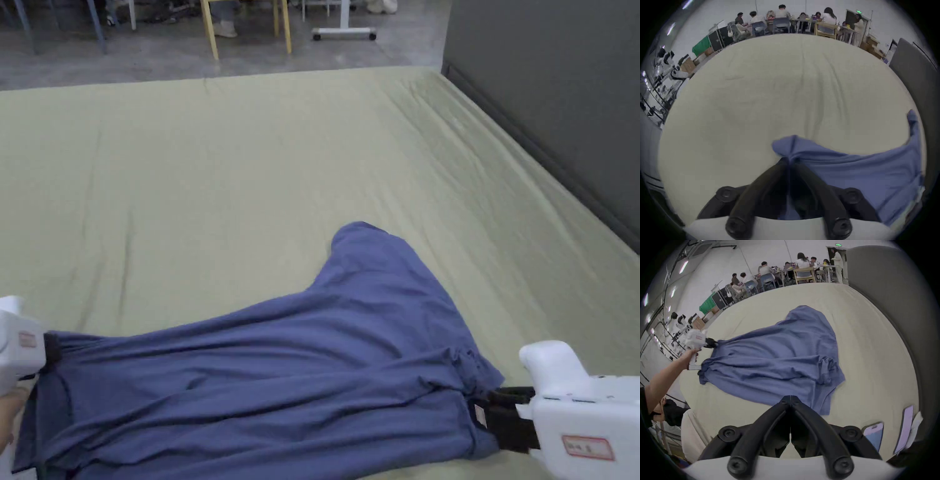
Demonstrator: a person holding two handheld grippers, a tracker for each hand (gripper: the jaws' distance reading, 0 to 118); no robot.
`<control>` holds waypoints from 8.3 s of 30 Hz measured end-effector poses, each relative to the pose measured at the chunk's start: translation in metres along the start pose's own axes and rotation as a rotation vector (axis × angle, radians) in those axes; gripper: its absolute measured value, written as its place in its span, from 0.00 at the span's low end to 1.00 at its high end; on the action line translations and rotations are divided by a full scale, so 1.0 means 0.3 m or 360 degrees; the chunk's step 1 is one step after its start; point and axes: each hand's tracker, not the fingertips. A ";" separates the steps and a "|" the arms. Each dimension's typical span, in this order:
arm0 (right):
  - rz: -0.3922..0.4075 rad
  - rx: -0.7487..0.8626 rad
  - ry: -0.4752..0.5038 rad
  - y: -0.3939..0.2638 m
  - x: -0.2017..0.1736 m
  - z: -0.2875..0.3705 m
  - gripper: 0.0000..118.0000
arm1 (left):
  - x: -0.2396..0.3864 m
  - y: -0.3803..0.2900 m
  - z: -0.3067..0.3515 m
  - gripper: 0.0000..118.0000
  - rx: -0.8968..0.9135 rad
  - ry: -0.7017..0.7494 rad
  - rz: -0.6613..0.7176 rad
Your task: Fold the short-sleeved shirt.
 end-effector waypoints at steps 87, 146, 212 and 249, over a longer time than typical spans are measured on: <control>-0.0011 0.0113 0.0619 -0.014 -0.156 0.143 0.02 | -0.476 -0.563 0.141 1.00 -0.0104 -0.1109 0.0616; -0.0060 0.0093 0.0736 -0.076 -0.202 0.127 0.02 | 0.239 -0.469 0.457 0.00 0.0215 -0.0243 -0.0062; 0.0242 0.0035 0.0486 -0.042 -0.415 0.113 0.02 | -0.042 -0.447 0.522 0.16 -0.0124 -0.0626 0.0586; -0.0087 0.0130 0.0541 -0.120 -0.181 0.197 0.02 | 0.737 -0.549 0.408 0.00 0.0023 -0.0621 -0.0221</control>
